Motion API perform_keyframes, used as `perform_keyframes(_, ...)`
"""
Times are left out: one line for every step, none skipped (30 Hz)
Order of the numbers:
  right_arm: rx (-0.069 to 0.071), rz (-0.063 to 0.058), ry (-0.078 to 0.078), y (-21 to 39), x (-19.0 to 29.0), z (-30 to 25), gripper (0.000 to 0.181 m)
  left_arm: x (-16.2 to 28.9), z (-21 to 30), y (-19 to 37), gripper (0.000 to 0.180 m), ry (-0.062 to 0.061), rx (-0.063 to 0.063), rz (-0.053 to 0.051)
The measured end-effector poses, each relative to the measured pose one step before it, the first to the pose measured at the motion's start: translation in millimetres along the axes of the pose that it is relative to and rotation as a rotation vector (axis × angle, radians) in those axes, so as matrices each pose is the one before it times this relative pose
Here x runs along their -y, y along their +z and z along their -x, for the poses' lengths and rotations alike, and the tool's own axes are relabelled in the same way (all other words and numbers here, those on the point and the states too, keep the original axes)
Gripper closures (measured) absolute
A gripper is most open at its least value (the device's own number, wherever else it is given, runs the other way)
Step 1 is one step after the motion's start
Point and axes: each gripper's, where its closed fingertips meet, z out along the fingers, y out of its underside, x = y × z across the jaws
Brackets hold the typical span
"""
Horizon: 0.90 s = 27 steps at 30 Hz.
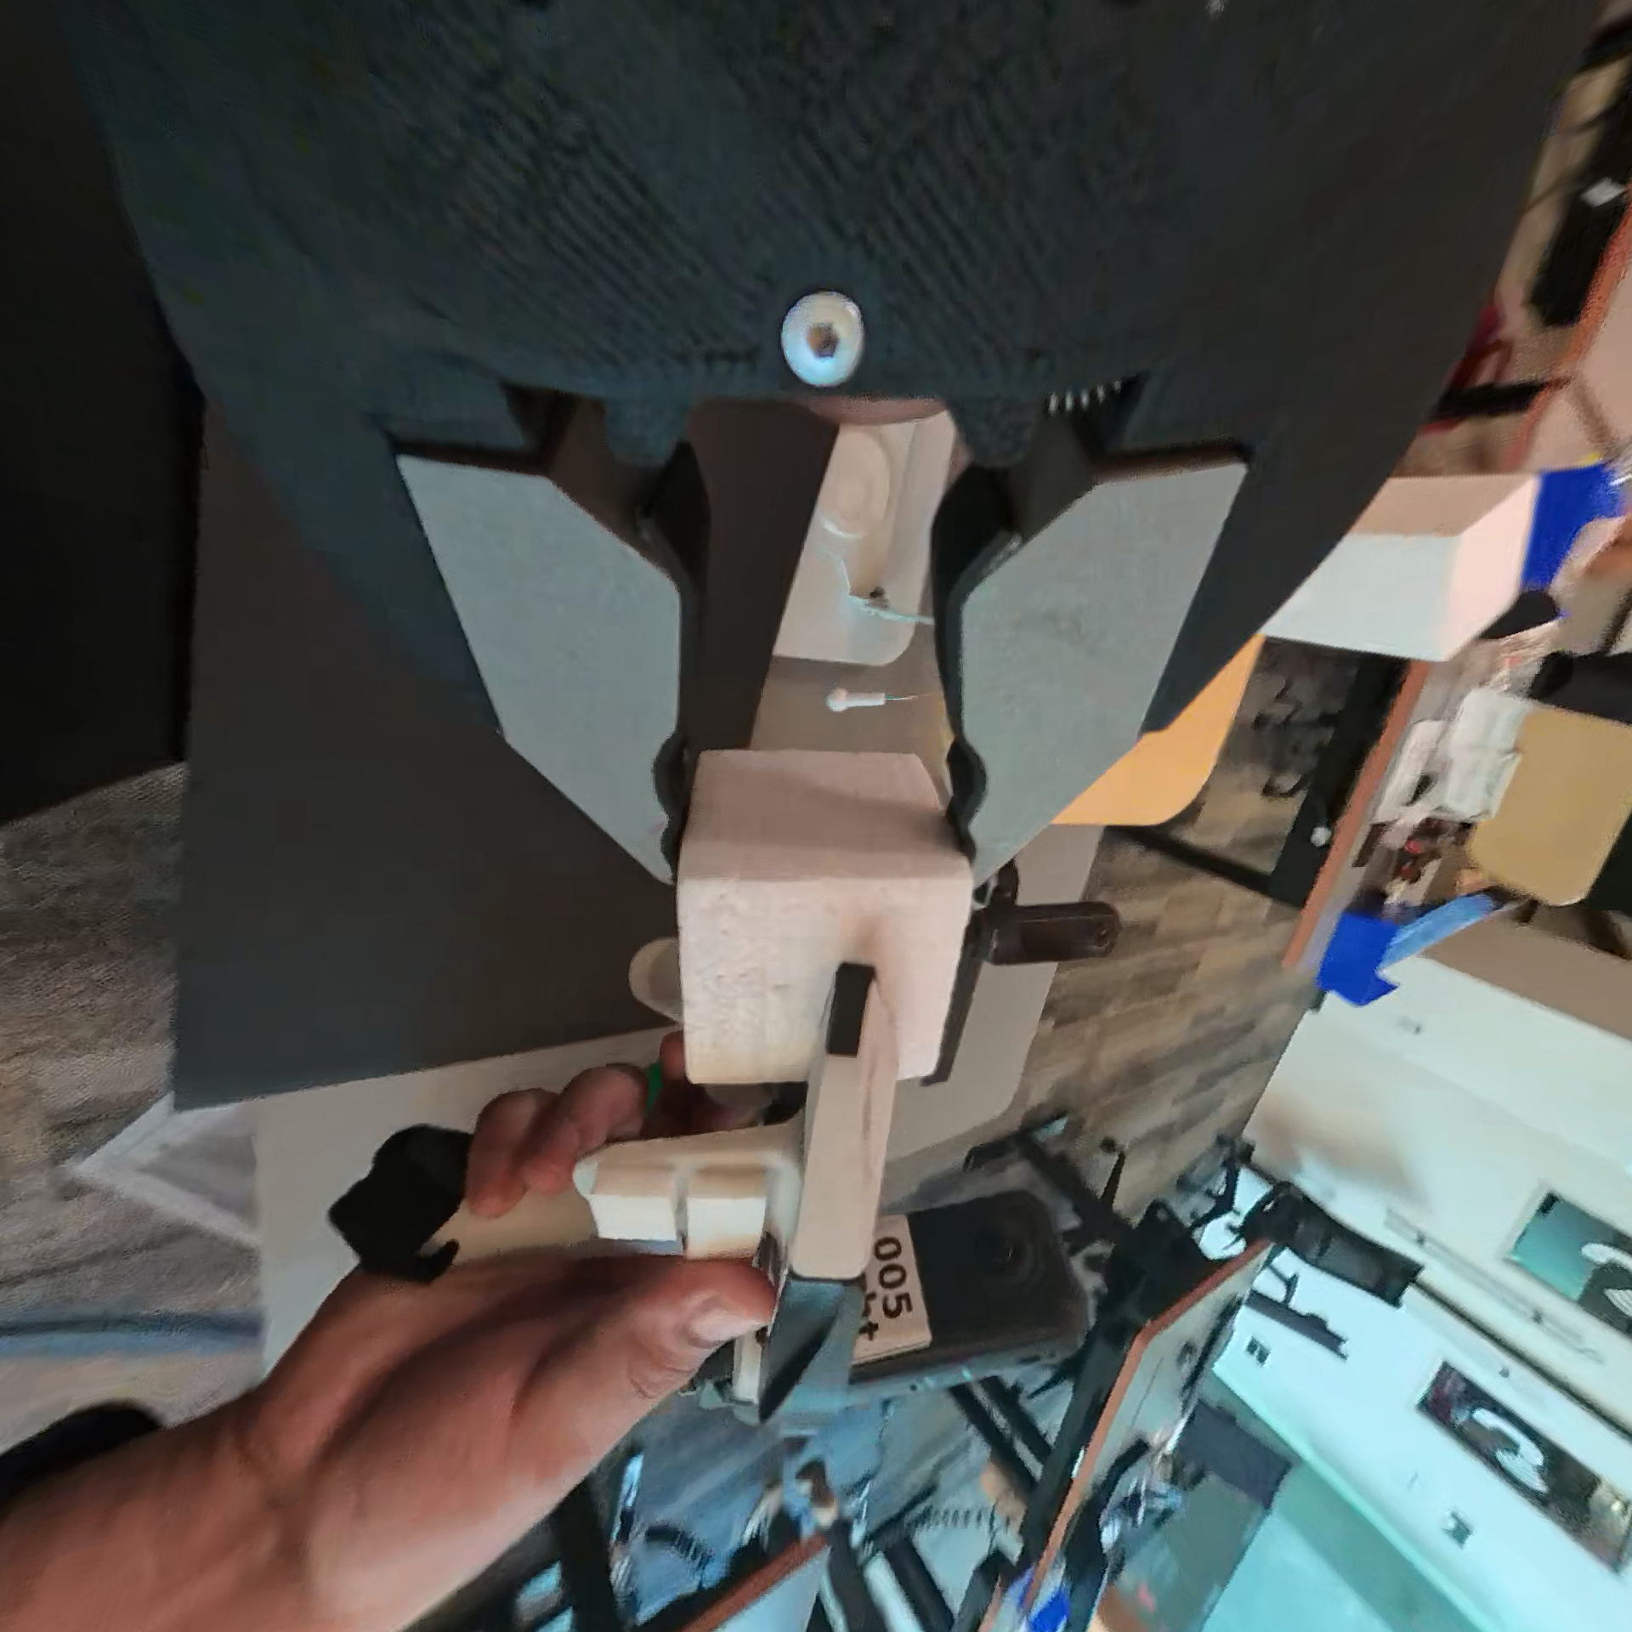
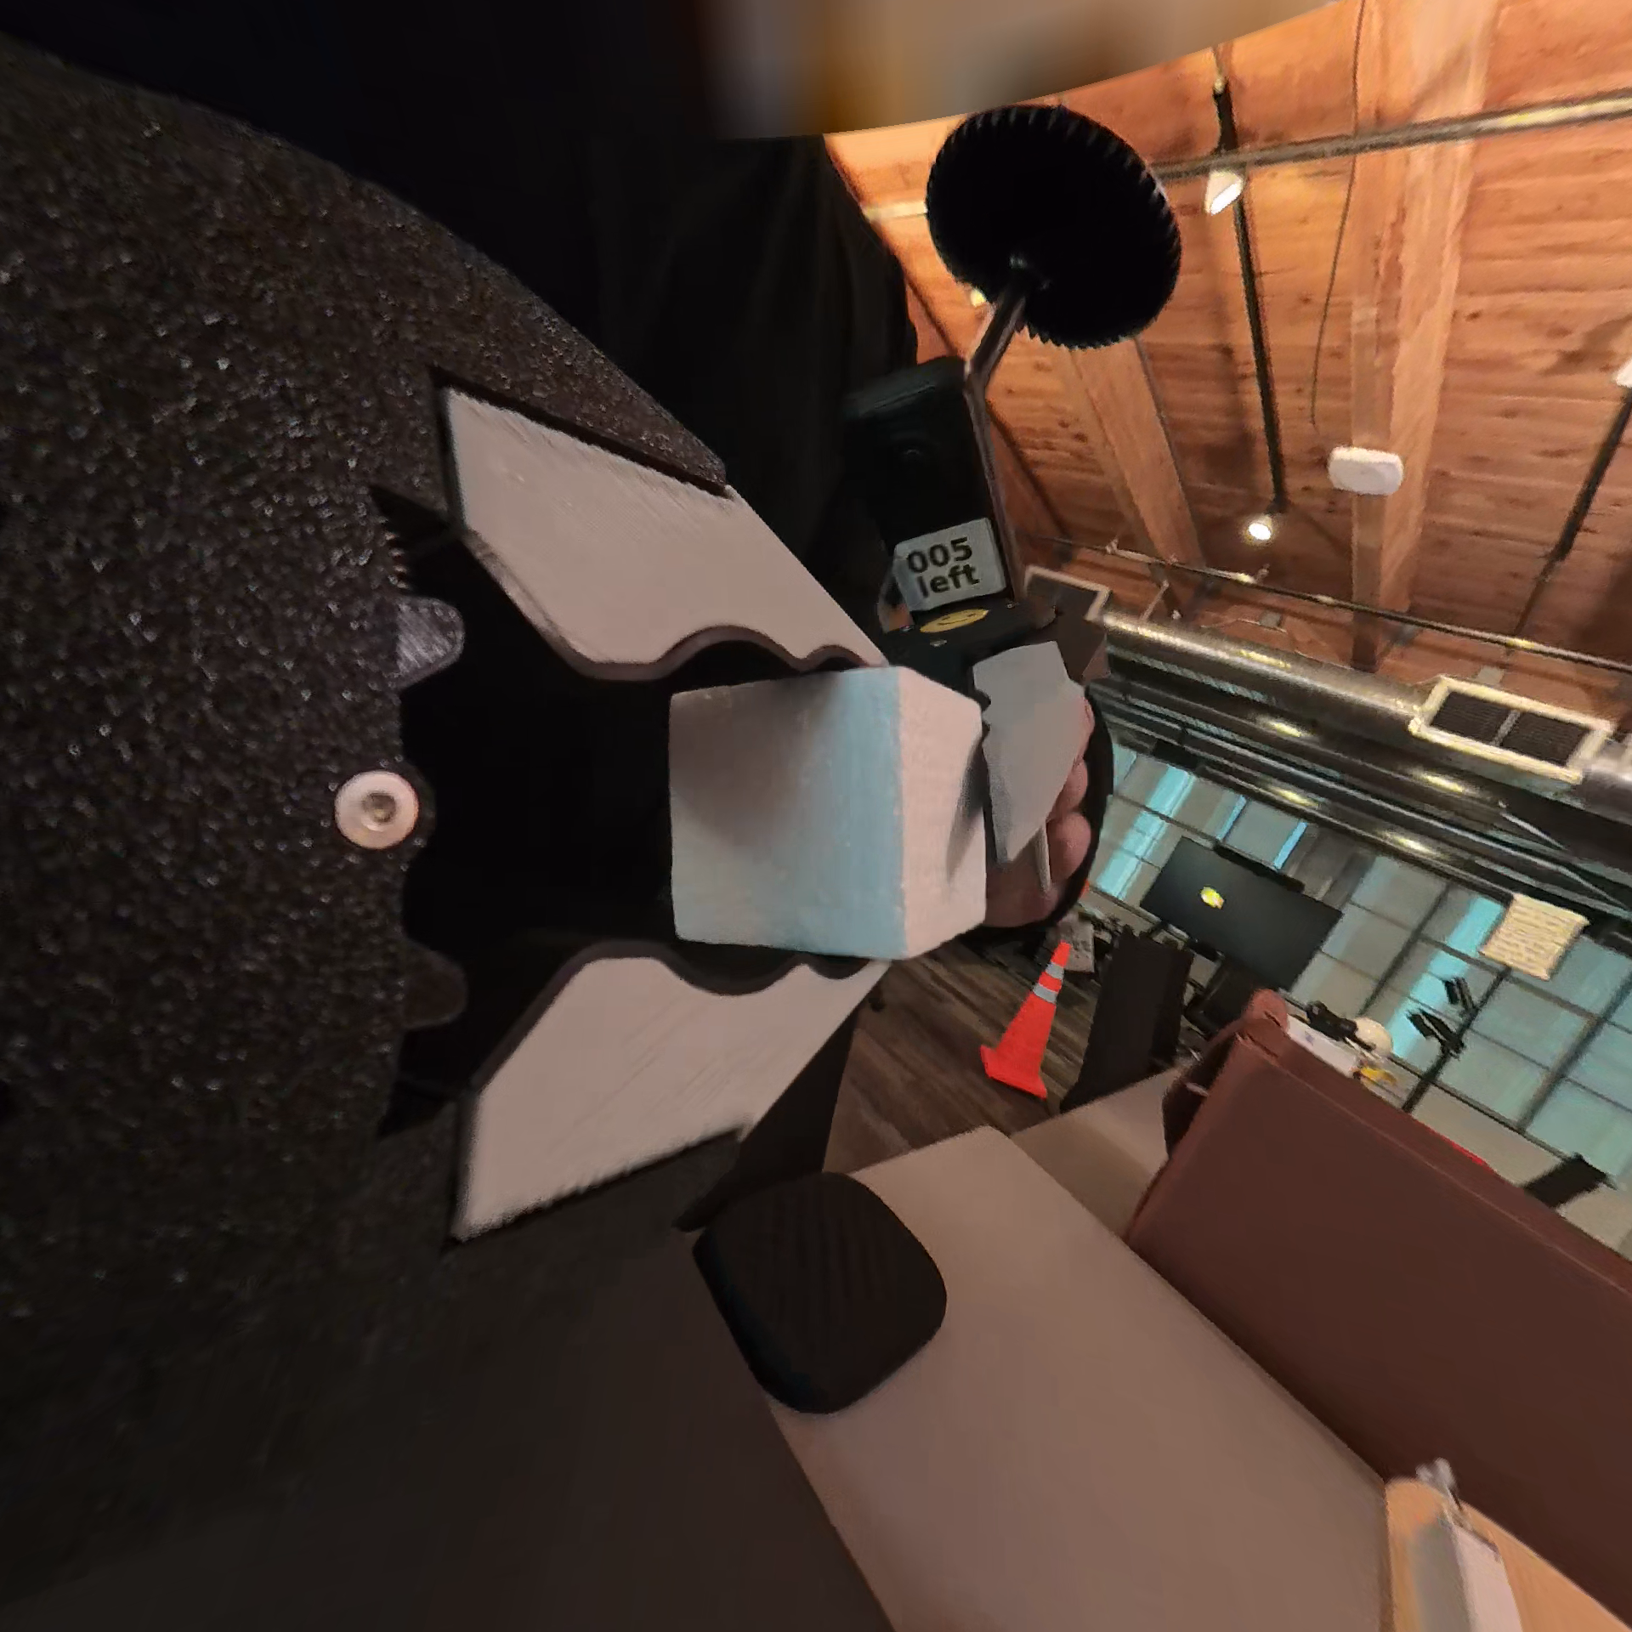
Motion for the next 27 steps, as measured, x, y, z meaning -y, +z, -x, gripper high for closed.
perform_keyframes(-0.0382,-0.0213,-0.011,1.63,1.12,-1.58,0.123,-3.8,1.0,-4.61,0.123,-0.0347,-0.0216,-0.0295)
perform_keyframes(-0.0504,-0.0301,-0.0113,0.26,2.15,-2.22,0.123,-5.34,2.3,-5.47,0.123,-0.0442,-0.0217,-0.0303)
perform_keyframes(-0.0628,-0.0387,-0.0146,-1.5,2.52,-3.06,0.124,-5.79,5.4,-6.67,0.124,-0.0512,-0.0181,-0.0312)
perform_keyframes(-0.07,-0.0387,-0.0156,-2.98,1.41,-3.51,0.124,-7.04,10.52,-7.44,0.123,-0.053,-0.0061,-0.0194)
perform_keyframes(-0.0667,-0.0334,-0.0125,-3.84,-0.56,-2.96,0.124,-7.88,16.71,-7.19,0.124,-0.0508,0.0092,-0.0041)
perform_keyframes(-0.0555,-0.0286,-0.0056,-4.08,-2.56,-1.68,0.123,-7.2,22.61,-6.22,0.124,-0.0515,0.0188,0.0079)
perform_keyframes(-0.0451,-0.0254,0.0012,-3.95,-4.4,-0.45,0.124,-4.97,25.78,-4.45,0.124,-0.0615,0.0124,0.0148)
perform_keyframes(-0.0385,-0.0219,0.0055,-3.78,-5.84,0.19,0.125,-0.47,28.44,-3.18,0.123,-0.0701,0.0119,0.0113)
perform_keyframes(-0.0325,-0.0189,0.0075,-3.25,-7.3,0.8,0.125,4.12,28.56,-1.76,0.123,-0.07,0.0075,0.0047)
perform_keyframes(-0.0246,-0.017,0.0106,-2.83,-7.9,1.67,0.125,6.54,23.7,0.03,0.123,-0.0657,-0.0177,0.0106)
perform_keyframes(-0.013,-0.0165,0.0128,-2.69,-7.63,3.01,0.125,6.37,18.36,1.92,0.123,-0.0574,-0.0369,0.0272)
perform_keyframes(-0.0057,-0.0167,0.0098,-2.73,-6.74,3.9,0.126,7.76,18.38,2.36,0.123,-0.0335,-0.0154,0.0201)
perform_keyframes(-0.0083,-0.0177,0.0041,-3.05,-5.28,3.05,0.126,10.14,17.38,1.99,0.123,-0.0065,0.0045,-0.0144)
perform_keyframes(-0.0134,-0.0179,-0.0001,-3.49,-3.8,1.95,0.127,10.08,12.27,1.96,0.123,0.008,-0.0037,-0.0281)
perform_keyframes(-0.0137,-0.0163,-0.0021,-3.68,-2.64,1.55,0.127,5.44,10.63,2.35,0.123,0.0033,0.0032,-0.0056)
perform_keyframes(-0.0102,-0.0138,-0.0036,-3.77,-1.82,1.64,0.127,1.17,9.06,3.3,0.123,0.0101,0.0061,0.0131)
perform_keyframes(-0.0081,-0.0115,-0.0048,-3.8,-0.94,1.17,0.128,-0.99,6.02,4.43,0.123,0.0207,-0.0025,0.0146)
perform_keyframes(-0.0078,-0.0089,-0.0042,-3.68,-0.23,0.44,0.128,-4.13,4.74,4.89,0.123,0.0162,-0.0023,0.0232)
perform_keyframes(-0.0084,-0.0056,-0.0015,-3.31,0.2,-0.61,0.128,-6.33,4.56,4.68,0.123,0.0067,0.0049,0.0327)
perform_keyframes(-0.0095,-0.0051,-0.0006,-3.02,0.87,-0.99,0.129,-3.45,2.25,3.55,0.123,0.0086,0.001,0.0111)
perform_keyframes(-0.006,-0.0065,-0.0033,-2.68,1.67,-0.21,0.129,-0.57,0.66,2.14,0.123,0.0086,-0.0002,-0.0119)
perform_keyframes(-0.0012,-0.0075,-0.0063,-2.4,1.93,0.7,0.129,-0.99,0.12,1.6,0.123,0.0027,0.0005,-0.0074)
perform_keyframes(0.001,-0.0072,-0.0058,-1.86,1.93,0.88,0.13,-2.22,-0.46,1.78,0.123,-0.0007,-0.0034,0.0024)
perform_keyframes(0.0017,-0.0054,-0.0026,-1.39,1.56,0.43,0.13,-2.21,-0.46,1.93,0.122,-0.0008,-0.0028,0.0009)
perform_keyframes(0.003,-0.0018,0.0009,-0.7,0.87,-0.06,0.13,-0.34,-0.23,1.29,0.123,0.0026,0.0001,-0.0098)
perform_keyframes(0.0029,0.0009,0.0018,-0.07,0.34,-0.5,0.13,-0.4,1.2,0.77,0.123,0.0027,0.0082,-0.0064)
perform_keyframes(0.0013,0.0034,0.0012,0.31,-0.01,-0.91,0.13,-0.37,2.06,0.35,0.123,-0.0007,0.0124,-0.0035)
